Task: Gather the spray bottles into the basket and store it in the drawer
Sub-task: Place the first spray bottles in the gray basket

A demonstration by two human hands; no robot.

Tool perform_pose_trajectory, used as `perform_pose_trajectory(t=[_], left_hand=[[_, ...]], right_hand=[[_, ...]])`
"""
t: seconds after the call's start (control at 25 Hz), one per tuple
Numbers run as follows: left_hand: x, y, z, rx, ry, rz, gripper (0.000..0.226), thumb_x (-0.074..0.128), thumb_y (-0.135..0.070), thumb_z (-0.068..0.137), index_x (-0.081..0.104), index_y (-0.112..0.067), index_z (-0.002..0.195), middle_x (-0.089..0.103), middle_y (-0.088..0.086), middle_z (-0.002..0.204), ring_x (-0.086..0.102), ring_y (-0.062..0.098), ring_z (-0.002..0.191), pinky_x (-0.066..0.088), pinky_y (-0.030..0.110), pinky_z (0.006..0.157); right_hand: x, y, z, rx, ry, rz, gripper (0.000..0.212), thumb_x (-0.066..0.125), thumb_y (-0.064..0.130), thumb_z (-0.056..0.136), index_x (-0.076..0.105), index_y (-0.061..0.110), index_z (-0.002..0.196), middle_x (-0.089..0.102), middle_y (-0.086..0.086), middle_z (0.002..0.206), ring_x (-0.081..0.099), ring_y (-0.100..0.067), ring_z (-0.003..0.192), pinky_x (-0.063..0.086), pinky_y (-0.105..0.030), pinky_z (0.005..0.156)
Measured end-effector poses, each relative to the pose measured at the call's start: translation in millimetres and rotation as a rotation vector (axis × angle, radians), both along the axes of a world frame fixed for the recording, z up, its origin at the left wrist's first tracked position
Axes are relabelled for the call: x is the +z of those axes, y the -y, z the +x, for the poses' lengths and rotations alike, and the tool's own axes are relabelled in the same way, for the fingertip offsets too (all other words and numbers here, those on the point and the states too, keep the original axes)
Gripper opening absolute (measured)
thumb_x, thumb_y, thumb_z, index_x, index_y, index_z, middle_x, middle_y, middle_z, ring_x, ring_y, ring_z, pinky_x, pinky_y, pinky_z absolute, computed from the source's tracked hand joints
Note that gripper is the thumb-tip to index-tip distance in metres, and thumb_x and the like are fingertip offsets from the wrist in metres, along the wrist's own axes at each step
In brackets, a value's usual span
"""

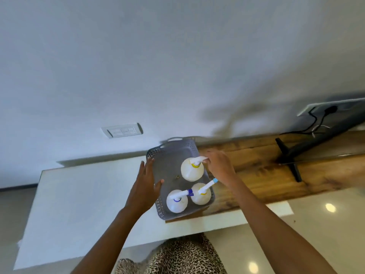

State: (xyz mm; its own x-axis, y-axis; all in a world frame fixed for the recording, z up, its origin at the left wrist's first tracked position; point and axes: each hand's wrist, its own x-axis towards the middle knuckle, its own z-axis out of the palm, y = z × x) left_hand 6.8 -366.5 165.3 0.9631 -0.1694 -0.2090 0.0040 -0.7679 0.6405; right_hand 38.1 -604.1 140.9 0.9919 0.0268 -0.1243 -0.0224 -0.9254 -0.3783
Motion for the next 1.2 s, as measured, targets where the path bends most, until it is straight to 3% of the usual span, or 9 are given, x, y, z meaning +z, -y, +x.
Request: perform_pose_trajectory(t=[0.28, 0.56, 0.72, 0.8, 0.92, 1.04, 1.2], left_hand=[[-31.9, -0.2, 0.6, 0.131, -0.082, 0.052, 0.067, 0.054, -0.018, 0.089, 0.014, -0.013, 0.143, 0.016, 0.004, 0.155, 0.004, 0.018, 0.144, 0.026, 0.038, 0.11], [-40.1, -2.2, -1.6, 0.185, -0.108, 0.046, 0.065, 0.053, -0.017, 0.089, 0.015, -0.014, 0.143, 0.017, 0.004, 0.155, 0.004, 0.018, 0.144, 0.025, 0.038, 0.111], [-40.7, -8.4, -9.2, 0.211, -0.114, 0.051, 0.064, 0.053, -0.018, 0.089, 0.017, -0.014, 0.142, 0.018, 0.004, 0.155, 0.006, 0.02, 0.144, 0.025, 0.041, 0.111], [-39.8, -11.2, -13.1, 0.221, -0.107, 0.049, 0.065, 0.054, -0.019, 0.089, 0.016, -0.015, 0.142, 0.017, 0.004, 0.155, 0.006, 0.02, 0.144, 0.026, 0.04, 0.11], [-37.2, -17.1, -20.4, 0.246, -0.09, 0.033, 0.065, 0.054, -0.019, 0.089, 0.017, -0.016, 0.142, 0.017, 0.004, 0.155, 0.007, 0.02, 0.144, 0.028, 0.04, 0.11], [-31.3, -32.3, -32.1, 0.262, -0.067, 0.016, 0.063, 0.053, -0.018, 0.089, 0.017, -0.014, 0.141, 0.018, 0.005, 0.155, 0.007, 0.021, 0.144, 0.028, 0.04, 0.109], [-20.1, -70.7, -59.5, 0.323, -0.016, 0.003, 0.063, 0.053, -0.017, 0.089, 0.018, -0.013, 0.141, 0.02, 0.007, 0.154, 0.01, 0.023, 0.144, 0.031, 0.042, 0.108]], right_hand=[[-71.8, 20.3, 25.0, 0.029, -0.198, 0.032, 0.031, 0.056, 0.007, 0.089, 0.064, 0.018, 0.117, 0.069, -0.007, 0.11, 0.06, -0.028, 0.1, 0.048, -0.039, 0.09], [-95.3, 15.6, 27.9, 0.072, -0.219, 0.059, 0.029, 0.06, 0.006, 0.087, 0.066, 0.015, 0.115, 0.07, -0.011, 0.104, 0.062, -0.028, 0.093, 0.053, -0.038, 0.079], [-93.8, 11.2, 28.0, 0.044, -0.24, 0.087, 0.036, 0.063, 0.006, 0.086, 0.061, 0.012, 0.121, 0.067, -0.013, 0.113, 0.061, -0.028, 0.102, 0.053, -0.041, 0.088], [-90.6, 10.5, 26.9, 0.052, -0.24, 0.073, 0.046, 0.067, 0.006, 0.082, 0.056, 0.013, 0.126, 0.062, -0.012, 0.125, 0.057, -0.028, 0.115, 0.048, -0.041, 0.098], [-86.1, 6.6, 21.3, 0.124, -0.194, -0.032, 0.056, 0.066, 0.008, 0.084, 0.044, 0.013, 0.135, 0.046, -0.009, 0.144, 0.034, -0.027, 0.138, 0.028, -0.041, 0.114], [-71.0, -8.1, 13.0, 0.135, -0.114, -0.074, 0.054, 0.058, 0.01, 0.089, 0.037, 0.012, 0.139, 0.039, -0.008, 0.148, 0.019, -0.026, 0.144, 0.016, -0.041, 0.118], [-42.0, -49.3, -7.8, 0.164, -0.017, -0.035, 0.05, 0.056, 0.014, 0.091, 0.038, 0.007, 0.137, 0.044, -0.01, 0.144, 0.015, -0.026, 0.145, 0.016, -0.04, 0.118]])
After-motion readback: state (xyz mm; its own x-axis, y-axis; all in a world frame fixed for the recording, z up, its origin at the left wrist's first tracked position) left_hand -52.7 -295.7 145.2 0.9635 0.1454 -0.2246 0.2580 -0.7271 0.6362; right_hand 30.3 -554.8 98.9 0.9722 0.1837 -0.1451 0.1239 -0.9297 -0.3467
